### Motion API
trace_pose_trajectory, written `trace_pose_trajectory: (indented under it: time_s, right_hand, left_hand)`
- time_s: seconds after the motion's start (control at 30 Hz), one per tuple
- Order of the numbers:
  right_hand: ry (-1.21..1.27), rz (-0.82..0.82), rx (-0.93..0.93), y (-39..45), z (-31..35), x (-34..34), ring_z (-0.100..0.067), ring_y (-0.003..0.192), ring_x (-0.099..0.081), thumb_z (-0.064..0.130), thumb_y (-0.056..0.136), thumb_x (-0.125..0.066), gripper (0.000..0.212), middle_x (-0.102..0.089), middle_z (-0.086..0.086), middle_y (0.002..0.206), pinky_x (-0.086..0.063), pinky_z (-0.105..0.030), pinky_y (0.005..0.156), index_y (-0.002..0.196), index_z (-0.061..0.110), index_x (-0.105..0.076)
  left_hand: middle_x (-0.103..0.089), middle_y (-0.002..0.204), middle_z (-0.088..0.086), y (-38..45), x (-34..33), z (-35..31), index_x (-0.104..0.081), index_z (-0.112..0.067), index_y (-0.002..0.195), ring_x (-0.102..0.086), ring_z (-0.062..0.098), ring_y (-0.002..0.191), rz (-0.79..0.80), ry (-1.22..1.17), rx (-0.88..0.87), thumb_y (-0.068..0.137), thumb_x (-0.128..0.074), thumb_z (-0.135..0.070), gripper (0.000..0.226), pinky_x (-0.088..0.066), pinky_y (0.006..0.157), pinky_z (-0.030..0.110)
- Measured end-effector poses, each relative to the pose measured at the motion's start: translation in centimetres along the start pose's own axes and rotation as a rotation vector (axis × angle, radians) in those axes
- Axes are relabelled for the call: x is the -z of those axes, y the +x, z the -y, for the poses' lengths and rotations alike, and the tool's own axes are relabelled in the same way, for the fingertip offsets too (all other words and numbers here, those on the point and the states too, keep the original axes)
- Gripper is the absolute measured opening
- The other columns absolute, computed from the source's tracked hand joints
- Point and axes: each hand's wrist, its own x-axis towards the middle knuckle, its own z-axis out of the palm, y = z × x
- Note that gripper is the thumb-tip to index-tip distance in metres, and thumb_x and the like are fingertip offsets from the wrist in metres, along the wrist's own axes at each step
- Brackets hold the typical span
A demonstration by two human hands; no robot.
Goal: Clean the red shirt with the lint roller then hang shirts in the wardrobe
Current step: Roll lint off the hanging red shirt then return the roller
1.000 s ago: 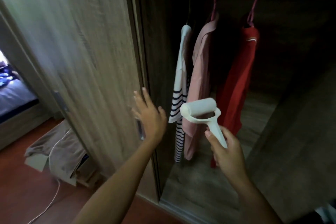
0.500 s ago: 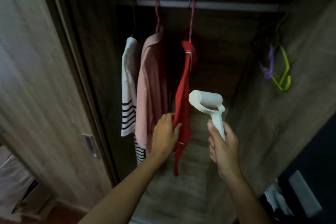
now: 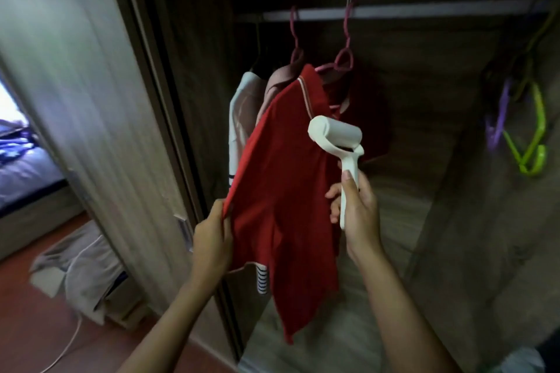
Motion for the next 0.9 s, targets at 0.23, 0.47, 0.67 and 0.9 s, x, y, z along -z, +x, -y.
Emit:
trace_pose_trajectory:
  time_s: [0.23, 0.47, 0.67, 0.9]
  right_hand:
    - [-0.049, 0.123, 0.067, 1.5, -1.7, -3.6, -0.007, 0.043, -0.037, 0.03, 0.099, -0.047, 0.022, -0.051, 0.001, 0.066, -0.029, -0.019, 0.038, 0.083, 0.037, -0.06]
    - [-0.199, 0.233, -0.106, -2.7, -10.3, -3.1, -0.002, 0.044, -0.041, 0.025, 0.097, -0.051, 0.02, -0.047, 0.005, 0.056, -0.032, -0.023, 0.046, 0.081, 0.026, -0.063]
    - [-0.142, 0.145, -0.025, -1.9, -8.0, -2.8, 0.0, 0.048, -0.049, 0.023, 0.094, -0.058, 0.012, -0.056, 0.009, 0.061, -0.037, -0.016, 0.047, 0.105, 0.023, -0.064]
    - [-0.167, 0.057, 0.089, 1.1, -6.3, -3.1, -0.001, 0.052, -0.051, 0.029, 0.097, -0.051, 0.007, -0.056, 0.0, 0.067, -0.039, -0.014, 0.045, 0.102, 0.026, -0.048]
  left_hand:
    - [-0.059, 0.066, 0.012, 0.7, 4.5, 0.2, -0.04, -0.025, 0.087, -0.061, 0.036, 0.062, -0.024, 0.144, -0.107, 0.092, -0.033, -0.027, 0.009, -0.024, 0.056, 0.03]
    - [-0.047, 0.065, -0.005, 1.4, 5.8, -0.2, -0.038, -0.026, 0.085, -0.058, 0.034, 0.058, -0.04, 0.267, -0.11, 0.088, -0.039, -0.014, 0.012, -0.019, 0.055, 0.025]
    - [-0.049, 0.064, -0.002, 1.7, 6.2, -0.4, -0.044, -0.023, 0.087, -0.056, 0.031, 0.054, -0.008, 0.304, -0.121, 0.089, -0.037, -0.015, 0.011, -0.028, 0.053, 0.029]
    - [-0.06, 0.071, 0.014, 1.8, 6.2, 0.0, -0.047, -0.019, 0.093, -0.059, 0.037, 0.06, -0.003, 0.336, -0.139, 0.087, -0.035, -0.015, 0.013, -0.042, 0.056, 0.04]
